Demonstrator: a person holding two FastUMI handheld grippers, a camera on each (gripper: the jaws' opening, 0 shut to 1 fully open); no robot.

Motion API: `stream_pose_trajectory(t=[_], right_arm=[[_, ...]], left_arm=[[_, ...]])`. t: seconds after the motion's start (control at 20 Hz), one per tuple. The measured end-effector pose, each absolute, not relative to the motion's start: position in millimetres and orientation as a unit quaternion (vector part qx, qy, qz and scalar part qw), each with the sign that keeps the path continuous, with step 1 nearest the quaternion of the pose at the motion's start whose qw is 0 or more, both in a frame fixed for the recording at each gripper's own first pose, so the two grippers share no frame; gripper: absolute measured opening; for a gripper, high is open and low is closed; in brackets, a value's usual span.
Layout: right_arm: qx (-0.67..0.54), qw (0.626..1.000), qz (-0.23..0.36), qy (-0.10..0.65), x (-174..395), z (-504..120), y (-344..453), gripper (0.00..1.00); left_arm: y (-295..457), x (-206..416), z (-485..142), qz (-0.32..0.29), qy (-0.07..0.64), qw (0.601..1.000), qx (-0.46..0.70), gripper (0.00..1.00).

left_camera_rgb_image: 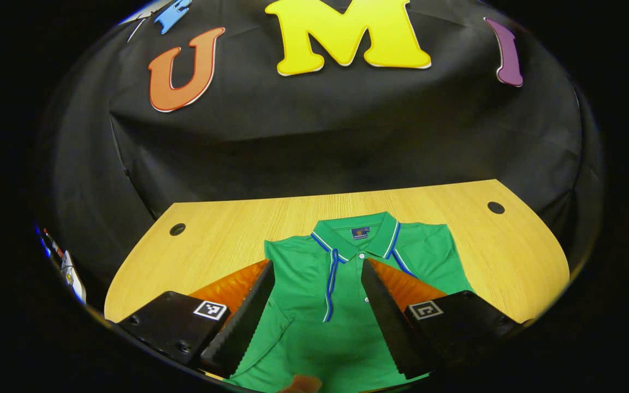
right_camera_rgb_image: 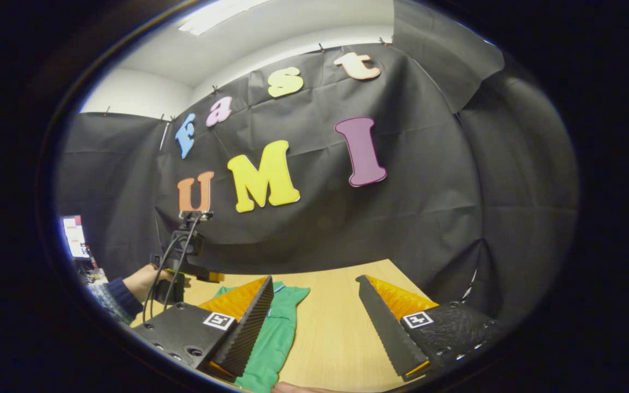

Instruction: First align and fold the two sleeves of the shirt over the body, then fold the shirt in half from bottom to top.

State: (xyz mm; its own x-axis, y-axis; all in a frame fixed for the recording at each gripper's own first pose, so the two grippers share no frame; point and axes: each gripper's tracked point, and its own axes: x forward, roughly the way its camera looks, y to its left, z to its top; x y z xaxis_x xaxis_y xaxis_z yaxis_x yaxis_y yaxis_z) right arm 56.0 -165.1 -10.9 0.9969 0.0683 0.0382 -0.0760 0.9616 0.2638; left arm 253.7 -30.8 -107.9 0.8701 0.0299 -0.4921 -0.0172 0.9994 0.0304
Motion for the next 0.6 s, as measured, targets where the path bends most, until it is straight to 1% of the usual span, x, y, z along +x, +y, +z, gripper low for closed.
stream_pose_trajectory(t=[0.05,0.1,0.15,0.2,0.25,0.35,0.5,0.55,0.6], right_arm=[[0.13,0.991,0.037,-0.015,55,-10,-162,0.91],[0.126,0.991,0.038,-0.014,54,-9,-159,0.95],[0.121,0.992,0.04,-0.014,53,-9,-156,0.95],[0.116,0.992,0.041,-0.012,52,-9,-152,0.91],[0.11,0.993,0.042,-0.011,51,-8,-148,0.95],[0.098,0.994,0.046,-0.012,49,-7,-140,0.95],[0.097,0.994,0.048,-0.021,44,0,-129,0.95],[0.098,0.994,0.053,-0.022,42,2,-125,0.95],[0.096,0.994,0.055,-0.022,41,2,-121,0.95]], left_arm=[[-29,245,-100,0.013,0.244,0.97,0.01,1.0],[-27,235,-91,0.011,0.232,0.973,0.002,1.0],[-25,224,-83,0.011,0.219,0.976,-0.006,1.0],[-24,211,-76,0.008,0.205,0.979,-0.01,1.0],[-20,198,-68,0.007,0.19,0.982,-0.009,1.0],[-7,172,-51,0.017,0.153,0.988,0.005,1.0],[6,136,-44,0.027,0.113,0.993,0.014,1.0],[8,124,-46,0.026,0.109,0.994,0.014,0.96],[11,114,-47,0.029,0.103,0.994,0.013,1.0]])
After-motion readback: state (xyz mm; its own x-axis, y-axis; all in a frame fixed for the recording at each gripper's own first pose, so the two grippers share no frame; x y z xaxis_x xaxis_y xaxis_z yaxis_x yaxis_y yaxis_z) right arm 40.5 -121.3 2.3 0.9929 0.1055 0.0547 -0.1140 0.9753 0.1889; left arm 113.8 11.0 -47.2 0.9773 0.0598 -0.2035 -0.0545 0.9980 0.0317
